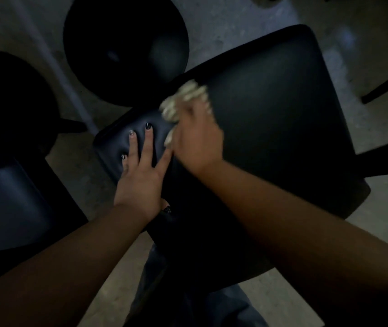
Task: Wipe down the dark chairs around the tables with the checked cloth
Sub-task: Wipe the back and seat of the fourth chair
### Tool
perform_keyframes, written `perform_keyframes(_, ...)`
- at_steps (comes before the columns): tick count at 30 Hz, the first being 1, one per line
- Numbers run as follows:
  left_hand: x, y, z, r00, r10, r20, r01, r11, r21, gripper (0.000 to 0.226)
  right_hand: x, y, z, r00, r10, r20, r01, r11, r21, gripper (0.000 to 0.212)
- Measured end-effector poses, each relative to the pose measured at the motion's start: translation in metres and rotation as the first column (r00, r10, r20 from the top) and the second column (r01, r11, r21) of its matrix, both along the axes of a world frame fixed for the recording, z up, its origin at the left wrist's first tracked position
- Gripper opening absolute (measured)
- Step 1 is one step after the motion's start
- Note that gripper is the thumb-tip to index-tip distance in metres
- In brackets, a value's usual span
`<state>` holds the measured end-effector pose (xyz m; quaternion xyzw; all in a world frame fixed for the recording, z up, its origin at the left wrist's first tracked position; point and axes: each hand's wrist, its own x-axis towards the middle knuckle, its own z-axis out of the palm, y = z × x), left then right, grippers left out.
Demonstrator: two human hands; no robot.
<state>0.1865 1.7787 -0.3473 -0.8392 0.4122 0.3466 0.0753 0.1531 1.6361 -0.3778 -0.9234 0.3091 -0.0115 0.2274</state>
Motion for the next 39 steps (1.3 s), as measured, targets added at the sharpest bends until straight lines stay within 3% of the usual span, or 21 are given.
perform_keyframes(2, 0.001, 0.0, 0.0, 1.0, -0.004, -0.01, 0.004, 1.0, -0.007, 0.121, -0.009, 0.006, 0.0, 0.966, 0.255, 0.042, -0.256, 0.966, 0.039, 0.052)
perform_keyframes(4, 0.001, 0.001, 0.0, 1.0, 0.004, -0.011, -0.005, 1.0, -0.01, 0.128, -0.009, -0.024, 0.002, 0.912, 0.409, 0.003, -0.409, 0.912, 0.032, 0.052)
perform_keyframes(6, 0.0, 0.002, -0.001, 1.0, 0.022, -0.013, -0.022, 1.0, -0.02, 0.137, -0.008, -0.067, 0.006, 0.94, 0.325, -0.105, -0.326, 0.945, 0.007, 0.053)
perform_keyframes(8, 0.0, 0.002, -0.001, 1.0, 0.031, -0.005, -0.031, 0.999, -0.034, 0.14, -0.007, -0.109, 0.012, 0.986, -0.007, -0.165, -0.004, 0.998, -0.069, 0.052)
perform_keyframes(10, -0.001, 0.003, 0.0, 0.999, 0.034, -0.001, -0.034, 0.999, -0.036, 0.141, -0.004, -0.123, 0.014, 0.945, -0.29, -0.154, 0.268, 0.952, -0.145, 0.047)
perform_keyframes(12, -0.002, 0.002, 0.001, 0.999, 0.036, -0.002, -0.036, 0.999, -0.04, 0.141, -0.001, -0.107, 0.012, 0.911, -0.39, -0.131, 0.37, 0.916, -0.156, 0.047)
perform_keyframes(14, -0.001, 0.001, 0.002, 0.999, 0.041, -0.004, -0.041, 0.999, -0.036, 0.141, -0.005, -0.071, 0.008, 0.937, -0.326, -0.126, 0.317, 0.944, -0.089, 0.052)
perform_keyframes(17, 0.0, -0.001, 0.008, 1.0, 0.028, -0.004, -0.028, 1.0, 0.009, 0.142, -0.038, -0.024, 0.012, 0.989, -0.053, -0.141, 0.059, 0.998, 0.035, 0.059)
perform_keyframes(19, 0.001, -0.004, 0.014, 1.0, 0.012, -0.007, -0.012, 0.999, 0.05, 0.142, -0.053, -0.023, 0.019, 0.977, 0.104, -0.186, -0.086, 0.991, 0.104, 0.059)
perform_keyframes(21, 0.003, -0.009, 0.021, 1.0, -0.012, -0.01, 0.013, 0.993, 0.113, 0.143, -0.054, -0.039, 0.027, 0.963, 0.154, -0.222, -0.11, 0.975, 0.195, 0.055)
perform_keyframes(23, 0.003, -0.017, 0.029, 1.0, -0.004, -0.012, 0.006, 0.983, 0.182, 0.138, -0.048, -0.057, 0.039, 0.957, 0.174, -0.232, -0.107, 0.955, 0.276, 0.052)
perform_keyframes(25, -0.001, -0.028, 0.04, 0.996, 0.086, -0.032, -0.078, 0.977, 0.198, 0.119, -0.048, -0.073, 0.06, 0.959, 0.178, -0.221, -0.11, 0.951, 0.289, 0.049)
perform_keyframes(27, -0.012, -0.041, 0.054, 0.971, 0.228, -0.064, -0.215, 0.962, 0.165, 0.102, -0.056, -0.09, 0.089, 0.966, 0.162, -0.201, -0.103, 0.956, 0.276, 0.045)
perform_keyframes(31, -0.059, -0.071, 0.099, 0.889, 0.438, -0.136, -0.433, 0.899, 0.062, 0.094, -0.094, -0.121, 0.163, 0.989, 0.086, -0.118, -0.052, 0.964, 0.26, 0.018)
perform_keyframes(36, -0.143, -0.109, 0.181, 0.802, 0.512, -0.308, -0.557, 0.827, -0.076, 0.087, -0.17, -0.155, 0.256, 0.997, 0.036, -0.067, -0.015, 0.955, 0.296, 0.011)
perform_keyframes(39, -0.185, -0.128, 0.224, 0.755, 0.529, -0.387, -0.617, 0.773, -0.146, 0.082, -0.212, -0.173, 0.3, 0.999, -0.012, -0.036, 0.022, 0.96, 0.279, 0.028)
